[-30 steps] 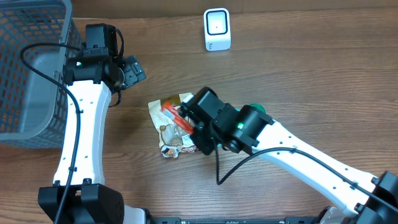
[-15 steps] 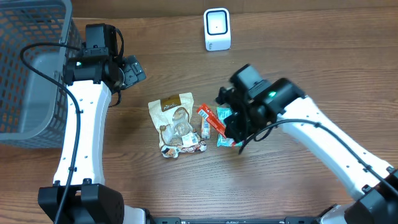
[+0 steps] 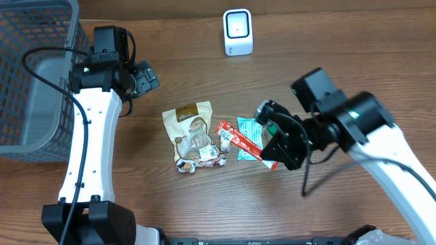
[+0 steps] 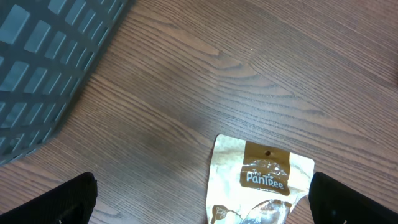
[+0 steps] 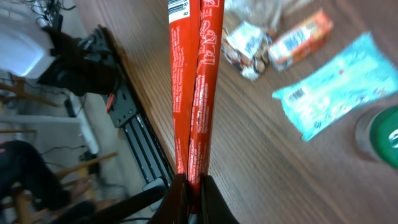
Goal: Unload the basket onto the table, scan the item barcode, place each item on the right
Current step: 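Pull the red stick out of the bag and lift it right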
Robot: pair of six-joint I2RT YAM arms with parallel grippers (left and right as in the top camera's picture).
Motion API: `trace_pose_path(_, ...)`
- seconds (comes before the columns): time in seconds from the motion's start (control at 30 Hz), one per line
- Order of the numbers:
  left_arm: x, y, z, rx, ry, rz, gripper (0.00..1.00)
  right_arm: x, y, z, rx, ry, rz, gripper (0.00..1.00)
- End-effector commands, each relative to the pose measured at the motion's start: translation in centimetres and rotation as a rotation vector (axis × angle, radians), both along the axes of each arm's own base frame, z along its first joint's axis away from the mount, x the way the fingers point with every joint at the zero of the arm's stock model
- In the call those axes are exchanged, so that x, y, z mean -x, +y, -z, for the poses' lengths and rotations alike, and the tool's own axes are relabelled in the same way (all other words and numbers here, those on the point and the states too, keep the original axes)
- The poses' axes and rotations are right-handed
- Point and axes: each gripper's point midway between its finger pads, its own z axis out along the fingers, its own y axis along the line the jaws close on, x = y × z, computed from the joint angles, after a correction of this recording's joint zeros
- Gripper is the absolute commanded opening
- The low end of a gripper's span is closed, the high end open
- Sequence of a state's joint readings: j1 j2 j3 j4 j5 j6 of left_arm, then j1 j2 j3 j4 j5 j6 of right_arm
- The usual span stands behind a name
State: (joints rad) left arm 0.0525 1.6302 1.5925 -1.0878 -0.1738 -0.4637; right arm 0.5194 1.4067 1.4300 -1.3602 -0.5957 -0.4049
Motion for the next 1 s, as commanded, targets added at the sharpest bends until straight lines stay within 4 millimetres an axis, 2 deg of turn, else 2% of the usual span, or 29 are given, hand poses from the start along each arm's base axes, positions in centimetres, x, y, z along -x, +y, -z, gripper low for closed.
trace_pose_path(0.0,0.1,0.3,-0.9,-0.018,-0.021,-0.004,1.00,1.7,-0.5,-3.1,-0.084,-0.144,-0.079,0.04)
trace_pose_path(0.13,0.1,0.3,-0.9,-0.018,-0.021,-0.004,1.00,2.3,-0.8,-4.1,-0.101,-0.180,-0.083,0.04)
trace_pose_path(0.97,0.1,0.3,-0.9,-0.018,-0.021,-0.003,1.00,2.7,-1.4,-3.4,-0.065,-0.150,-0.077,0.04)
